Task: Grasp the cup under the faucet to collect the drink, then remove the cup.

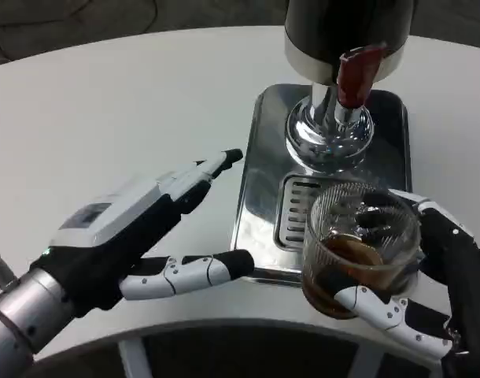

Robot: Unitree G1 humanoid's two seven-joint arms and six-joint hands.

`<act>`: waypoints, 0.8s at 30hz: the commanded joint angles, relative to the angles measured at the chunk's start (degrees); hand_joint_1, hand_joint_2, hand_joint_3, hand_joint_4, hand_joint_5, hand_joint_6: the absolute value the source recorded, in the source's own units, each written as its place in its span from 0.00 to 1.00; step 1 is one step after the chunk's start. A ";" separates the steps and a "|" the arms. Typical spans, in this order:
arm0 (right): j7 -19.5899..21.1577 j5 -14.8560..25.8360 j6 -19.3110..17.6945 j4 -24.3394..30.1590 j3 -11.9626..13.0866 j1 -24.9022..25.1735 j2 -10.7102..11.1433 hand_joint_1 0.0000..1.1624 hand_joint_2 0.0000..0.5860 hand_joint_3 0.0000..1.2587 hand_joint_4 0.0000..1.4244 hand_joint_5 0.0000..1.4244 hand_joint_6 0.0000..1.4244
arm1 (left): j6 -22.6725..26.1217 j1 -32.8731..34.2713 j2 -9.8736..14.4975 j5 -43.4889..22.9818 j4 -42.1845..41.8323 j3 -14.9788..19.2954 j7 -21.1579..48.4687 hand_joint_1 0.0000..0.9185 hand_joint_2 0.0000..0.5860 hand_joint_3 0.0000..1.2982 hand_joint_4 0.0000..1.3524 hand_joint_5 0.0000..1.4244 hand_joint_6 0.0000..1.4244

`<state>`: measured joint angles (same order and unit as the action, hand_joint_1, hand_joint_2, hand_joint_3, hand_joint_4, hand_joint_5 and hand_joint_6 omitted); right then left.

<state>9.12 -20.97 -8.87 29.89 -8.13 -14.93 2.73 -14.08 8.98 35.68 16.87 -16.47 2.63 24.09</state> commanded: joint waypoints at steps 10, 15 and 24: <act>-4.67 0.86 -2.43 3.59 -2.45 -0.89 1.60 0.68 0.39 0.68 0.65 0.74 0.64 | 4.08 -6.41 4.69 2.01 -11.14 3.92 3.37 0.00 0.19 0.00 0.00 0.00 0.00; -5.80 1.28 -2.25 3.93 -2.60 -0.84 1.91 0.68 0.39 0.68 0.66 0.75 0.65 | 4.35 -8.52 5.34 1.71 -13.01 5.83 3.68 0.00 0.19 0.00 0.00 0.00 0.00; -7.60 2.70 -2.06 4.95 -0.92 -0.83 2.71 0.68 0.39 0.68 0.66 0.75 0.65 | 3.39 -12.39 6.39 0.03 -15.16 9.26 5.17 0.00 0.19 0.00 0.00 0.00 0.00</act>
<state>1.81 -19.65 -9.07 32.37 -9.36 -15.75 5.39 -10.05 -1.69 41.36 17.94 -30.47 10.89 28.29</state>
